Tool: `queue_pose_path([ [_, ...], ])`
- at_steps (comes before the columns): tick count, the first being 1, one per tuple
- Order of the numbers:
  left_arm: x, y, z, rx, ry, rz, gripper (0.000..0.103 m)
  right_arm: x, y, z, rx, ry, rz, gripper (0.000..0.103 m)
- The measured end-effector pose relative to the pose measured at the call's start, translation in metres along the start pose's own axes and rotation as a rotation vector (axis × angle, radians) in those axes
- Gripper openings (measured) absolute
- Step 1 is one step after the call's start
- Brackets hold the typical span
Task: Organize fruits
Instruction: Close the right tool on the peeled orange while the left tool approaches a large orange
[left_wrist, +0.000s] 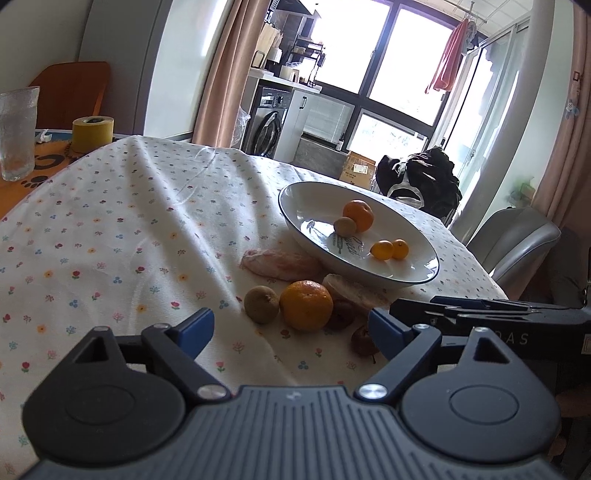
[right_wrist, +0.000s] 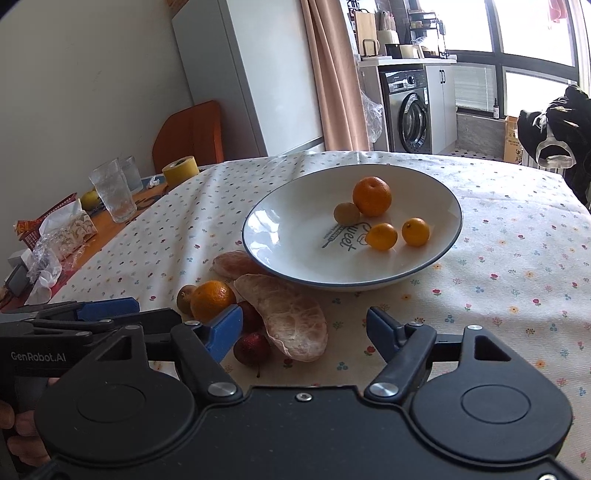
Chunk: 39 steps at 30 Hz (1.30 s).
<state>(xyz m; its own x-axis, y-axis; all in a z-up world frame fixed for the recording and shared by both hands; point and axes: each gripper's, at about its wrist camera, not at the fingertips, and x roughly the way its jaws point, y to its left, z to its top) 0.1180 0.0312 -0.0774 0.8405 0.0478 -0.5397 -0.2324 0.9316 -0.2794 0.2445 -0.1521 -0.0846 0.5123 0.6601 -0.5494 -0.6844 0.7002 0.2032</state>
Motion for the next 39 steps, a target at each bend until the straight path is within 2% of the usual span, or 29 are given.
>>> queue_pose_path([
  [2,0.002,-0.002,-0.001,0.009,-0.003,0.005,0.083,0.005,-0.002,0.001,0.003,0.007,0.007,0.07],
  [7,0.009,-0.002,-0.001,0.002,0.012,0.014,0.062,0.018,-0.004,0.004,0.004,0.026,0.035,0.064],
  [13,0.017,-0.001,-0.002,-0.006,0.022,0.003,0.05,0.031,-0.004,0.004,-0.012,0.042,0.058,0.06],
  [21,0.024,-0.002,-0.002,-0.025,0.023,-0.011,0.049,0.037,-0.012,0.008,0.015,0.05,0.104,0.052],
  [25,0.024,-0.004,-0.001,-0.027,0.016,-0.017,0.049,0.037,-0.014,0.009,0.027,0.056,0.137,0.042],
  [29,0.022,-0.004,0.0,-0.026,0.005,-0.021,0.049,0.032,-0.006,0.007,-0.016,0.051,0.106,0.041],
  [31,0.022,-0.004,0.0,-0.026,0.004,-0.024,0.045,0.031,-0.007,0.006,-0.017,0.053,0.105,0.04],
  [39,0.035,-0.006,-0.001,-0.029,0.03,-0.022,0.045,0.034,-0.005,0.007,-0.06,0.043,0.106,0.042],
])
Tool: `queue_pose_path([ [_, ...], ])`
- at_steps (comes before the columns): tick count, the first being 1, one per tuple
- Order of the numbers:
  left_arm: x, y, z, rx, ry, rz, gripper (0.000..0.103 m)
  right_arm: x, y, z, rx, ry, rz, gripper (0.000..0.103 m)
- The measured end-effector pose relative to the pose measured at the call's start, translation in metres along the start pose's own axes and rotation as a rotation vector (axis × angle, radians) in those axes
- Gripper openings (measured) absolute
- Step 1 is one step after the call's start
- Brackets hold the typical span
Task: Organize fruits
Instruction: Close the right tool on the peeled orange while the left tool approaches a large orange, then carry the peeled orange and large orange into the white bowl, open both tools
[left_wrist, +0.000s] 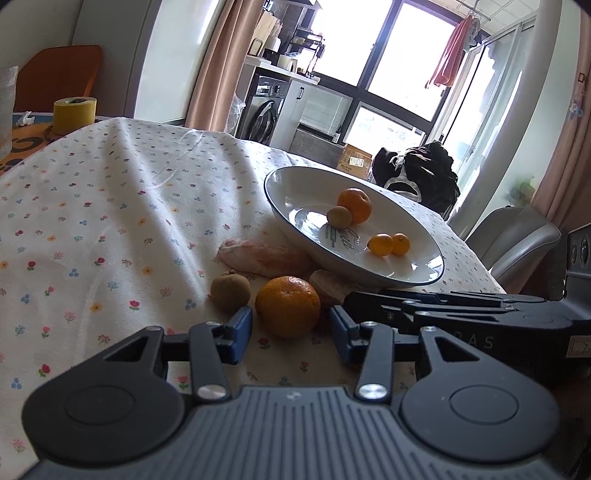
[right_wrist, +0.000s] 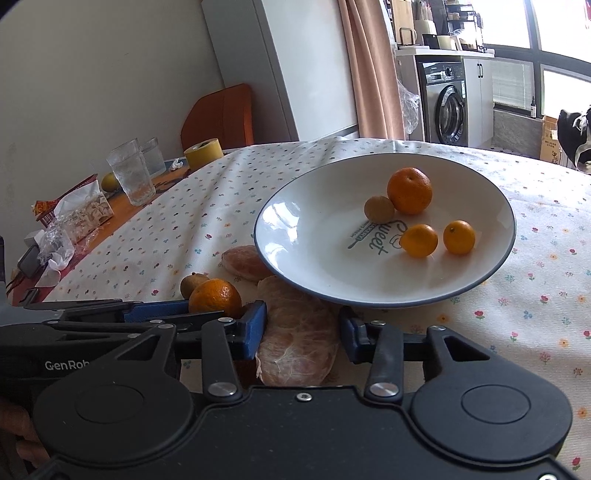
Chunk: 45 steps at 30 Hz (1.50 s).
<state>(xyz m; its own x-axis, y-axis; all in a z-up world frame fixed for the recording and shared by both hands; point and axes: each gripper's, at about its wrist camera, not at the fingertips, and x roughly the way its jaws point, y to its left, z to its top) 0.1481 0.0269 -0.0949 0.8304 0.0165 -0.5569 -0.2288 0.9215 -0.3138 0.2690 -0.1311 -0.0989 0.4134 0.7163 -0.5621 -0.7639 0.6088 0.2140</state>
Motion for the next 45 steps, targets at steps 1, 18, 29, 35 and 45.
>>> queue_pose_path([
  [1,0.001,0.0,0.0,0.001,0.001,0.001,0.045,0.0,-0.001,0.0,0.003,0.0,0.008,0.042],
  [18,0.001,-0.001,0.002,0.003,-0.014,0.018,0.037,-0.004,-0.004,-0.004,-0.011,0.011,0.039,0.039],
  [29,-0.016,-0.001,0.004,0.004,-0.044,0.013,0.037,-0.023,0.005,-0.003,-0.016,-0.011,0.043,0.039],
  [35,-0.025,-0.005,0.008,0.015,-0.064,0.016,0.037,-0.033,0.008,0.001,-0.02,-0.035,0.033,0.039],
  [45,-0.036,-0.014,0.017,0.035,-0.09,0.032,0.037,-0.047,0.004,0.011,-0.014,-0.088,0.023,0.039],
])
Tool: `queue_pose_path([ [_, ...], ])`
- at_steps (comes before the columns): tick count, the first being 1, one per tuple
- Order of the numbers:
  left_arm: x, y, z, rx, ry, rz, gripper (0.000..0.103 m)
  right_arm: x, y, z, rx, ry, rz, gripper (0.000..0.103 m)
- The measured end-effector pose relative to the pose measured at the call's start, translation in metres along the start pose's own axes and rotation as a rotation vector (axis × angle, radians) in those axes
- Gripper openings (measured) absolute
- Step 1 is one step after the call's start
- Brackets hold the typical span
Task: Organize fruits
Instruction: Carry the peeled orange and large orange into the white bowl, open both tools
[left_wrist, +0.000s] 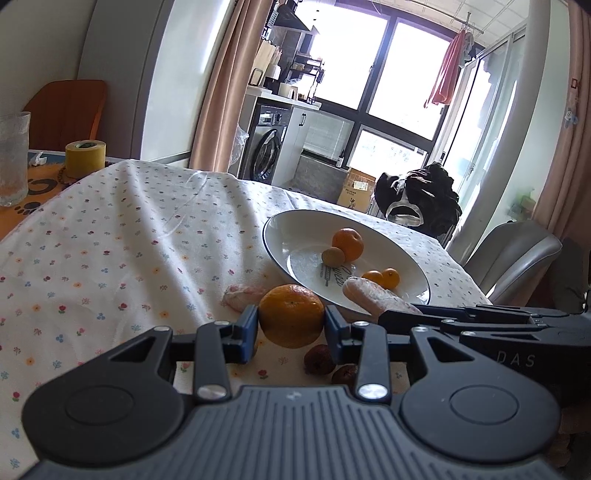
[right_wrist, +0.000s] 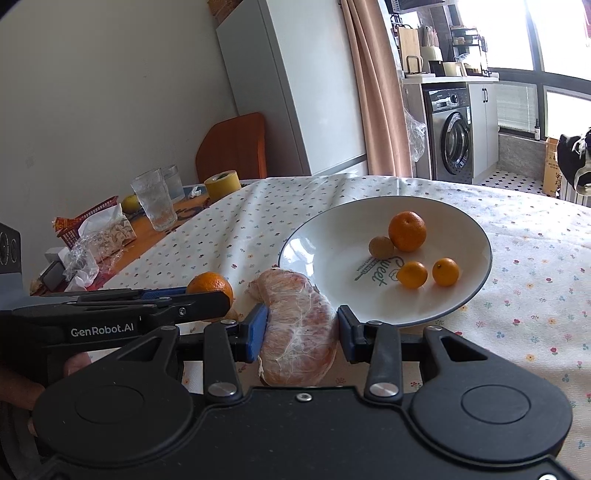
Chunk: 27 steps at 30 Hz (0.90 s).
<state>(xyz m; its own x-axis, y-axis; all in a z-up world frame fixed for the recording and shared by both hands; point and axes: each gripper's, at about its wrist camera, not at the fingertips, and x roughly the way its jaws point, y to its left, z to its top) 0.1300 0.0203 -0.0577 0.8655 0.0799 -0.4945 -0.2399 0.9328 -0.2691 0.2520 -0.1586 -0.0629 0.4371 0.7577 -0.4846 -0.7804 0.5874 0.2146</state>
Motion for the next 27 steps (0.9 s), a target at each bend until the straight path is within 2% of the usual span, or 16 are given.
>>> queue_pose_path([
  [12,-0.001,-0.015,0.014,0.041,-0.027,-0.013,0.037,-0.017,-0.016,0.013,0.029,-0.067,-0.052,0.039],
  [27,0.02,-0.031,0.037,0.08,-0.034,-0.016,0.037,-0.012,-0.042,0.03,0.071,-0.12,-0.102,0.039],
])
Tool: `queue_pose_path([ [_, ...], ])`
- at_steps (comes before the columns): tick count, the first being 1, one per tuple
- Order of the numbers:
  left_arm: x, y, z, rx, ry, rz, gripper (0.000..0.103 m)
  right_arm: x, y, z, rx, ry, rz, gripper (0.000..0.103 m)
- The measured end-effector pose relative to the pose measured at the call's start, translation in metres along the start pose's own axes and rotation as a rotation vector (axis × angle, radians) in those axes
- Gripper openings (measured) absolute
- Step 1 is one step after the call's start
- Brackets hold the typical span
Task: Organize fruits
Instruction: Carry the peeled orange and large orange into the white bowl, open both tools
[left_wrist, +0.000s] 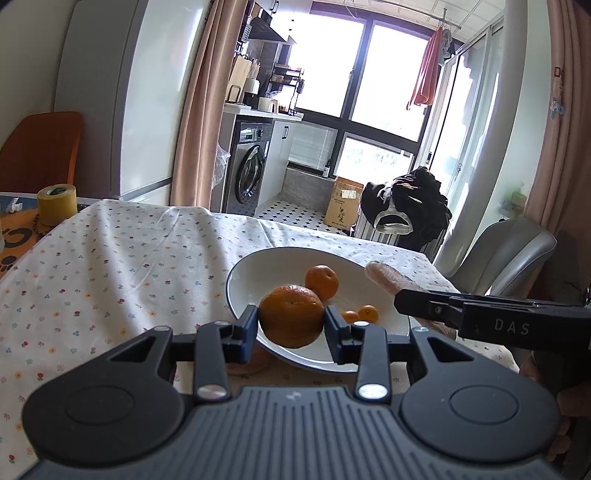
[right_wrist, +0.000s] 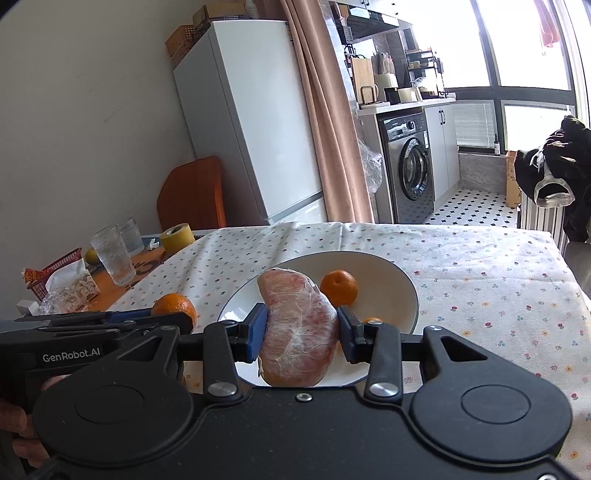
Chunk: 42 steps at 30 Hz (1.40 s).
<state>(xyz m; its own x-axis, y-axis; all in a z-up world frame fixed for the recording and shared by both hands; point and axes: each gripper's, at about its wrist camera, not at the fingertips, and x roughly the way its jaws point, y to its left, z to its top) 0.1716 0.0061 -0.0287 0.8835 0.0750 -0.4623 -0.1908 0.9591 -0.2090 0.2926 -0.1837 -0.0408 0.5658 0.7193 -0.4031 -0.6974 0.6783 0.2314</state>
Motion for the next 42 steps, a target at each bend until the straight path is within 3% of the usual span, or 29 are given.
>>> queue_pose_path([
  [16,0.033,-0.014,0.016,0.025,0.022,0.012,0.037,0.016,-0.026,0.027,0.06,-0.059,-0.034,0.039],
  [31,0.073,-0.014,0.009,0.03,0.104,0.05,0.037,0.032,-0.038,0.01,0.069,-0.047,-0.061,0.039],
  [42,0.064,-0.004,0.009,0.023,0.071,0.078,0.04,0.042,-0.039,0.004,0.076,-0.038,-0.085,0.039],
])
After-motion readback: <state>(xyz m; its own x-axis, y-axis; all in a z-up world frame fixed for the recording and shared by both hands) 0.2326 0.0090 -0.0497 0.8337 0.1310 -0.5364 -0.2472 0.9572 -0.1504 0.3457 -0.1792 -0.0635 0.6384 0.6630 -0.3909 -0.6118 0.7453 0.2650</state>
